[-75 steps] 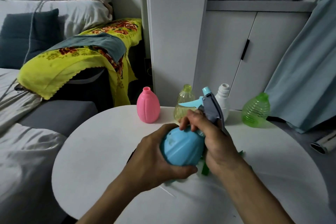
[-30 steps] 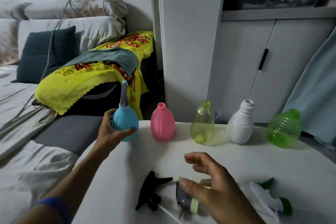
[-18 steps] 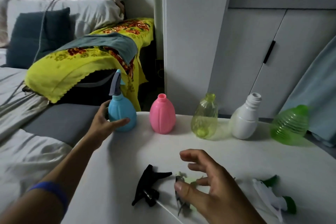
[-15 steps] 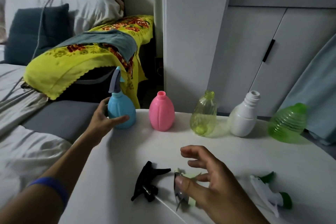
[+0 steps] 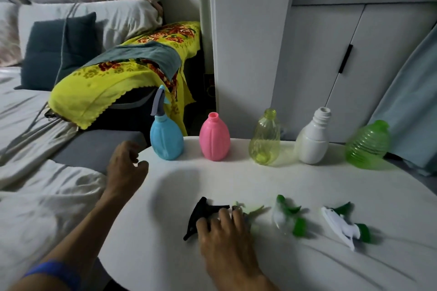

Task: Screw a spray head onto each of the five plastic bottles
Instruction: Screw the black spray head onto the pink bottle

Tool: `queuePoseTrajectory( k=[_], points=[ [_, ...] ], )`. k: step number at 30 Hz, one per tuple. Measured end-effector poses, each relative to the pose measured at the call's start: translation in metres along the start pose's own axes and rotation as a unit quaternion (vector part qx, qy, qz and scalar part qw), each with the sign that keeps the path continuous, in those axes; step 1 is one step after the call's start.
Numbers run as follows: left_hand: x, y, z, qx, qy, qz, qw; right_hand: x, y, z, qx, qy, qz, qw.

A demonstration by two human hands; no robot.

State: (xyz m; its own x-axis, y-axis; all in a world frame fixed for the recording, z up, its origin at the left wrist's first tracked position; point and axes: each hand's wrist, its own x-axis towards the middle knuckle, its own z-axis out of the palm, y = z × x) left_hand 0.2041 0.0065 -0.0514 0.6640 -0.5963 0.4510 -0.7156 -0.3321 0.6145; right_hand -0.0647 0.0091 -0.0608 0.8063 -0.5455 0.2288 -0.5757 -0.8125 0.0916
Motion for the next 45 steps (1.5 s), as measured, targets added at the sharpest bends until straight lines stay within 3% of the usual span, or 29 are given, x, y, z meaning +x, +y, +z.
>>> queuePoseTrajectory(
  k=[3,5,6,8,10,11,14,18,26,32,35,40,42,45],
  points=[
    [-0.008,0.046,-0.006,-0.023,0.016,0.126,0.992,-0.005,0.009,-0.014,0.095,0.019,0.033,0.995],
    [-0.017,0.073,-0.001,-0.044,0.005,0.148,0.988,-0.003,0.026,-0.029,0.226,0.084,0.108,0.964],
    [-0.021,0.083,0.005,-0.058,0.0,0.141,0.988,0.0,0.037,-0.039,0.317,0.107,0.15,0.93],
    [-0.027,0.097,0.02,-0.107,-0.01,0.086,0.991,0.005,0.065,-0.057,0.537,0.135,0.204,0.808],
    [-0.027,0.106,0.037,-0.16,-0.037,0.004,0.986,0.01,0.096,-0.075,0.666,0.18,0.24,0.683],
    [-0.026,0.108,0.046,-0.178,-0.051,-0.025,0.982,0.011,0.11,-0.082,0.7,0.2,0.248,0.639],
    [-0.019,0.108,0.073,-0.18,-0.081,-0.066,0.978,0.01,0.14,-0.095,0.74,0.245,0.253,0.573],
    [-0.008,0.109,0.113,-0.163,-0.125,-0.115,0.972,0.003,0.166,-0.101,0.737,0.246,0.287,0.561],
    [0.009,0.1,0.137,-0.252,-0.108,-0.132,0.953,-0.003,0.178,-0.099,0.734,0.245,0.286,0.565],
    [-0.002,0.11,0.076,-0.084,-0.101,0.04,0.991,-0.005,0.189,-0.099,0.778,0.25,0.257,0.517],
    [-0.014,0.135,0.042,0.004,-0.063,0.138,0.988,-0.007,0.192,-0.104,0.806,0.274,0.246,0.463],
    [-0.057,0.163,0.001,0.041,-0.067,0.193,0.978,-0.012,0.193,-0.111,0.835,0.303,0.238,0.392],
    [-0.077,0.165,-0.01,0.042,-0.068,0.19,0.978,-0.012,0.189,-0.112,0.841,0.29,0.237,0.389],
    [-0.095,0.168,-0.016,0.057,-0.071,0.188,0.978,-0.011,0.181,-0.11,0.832,0.275,0.235,0.42]
  ],
)
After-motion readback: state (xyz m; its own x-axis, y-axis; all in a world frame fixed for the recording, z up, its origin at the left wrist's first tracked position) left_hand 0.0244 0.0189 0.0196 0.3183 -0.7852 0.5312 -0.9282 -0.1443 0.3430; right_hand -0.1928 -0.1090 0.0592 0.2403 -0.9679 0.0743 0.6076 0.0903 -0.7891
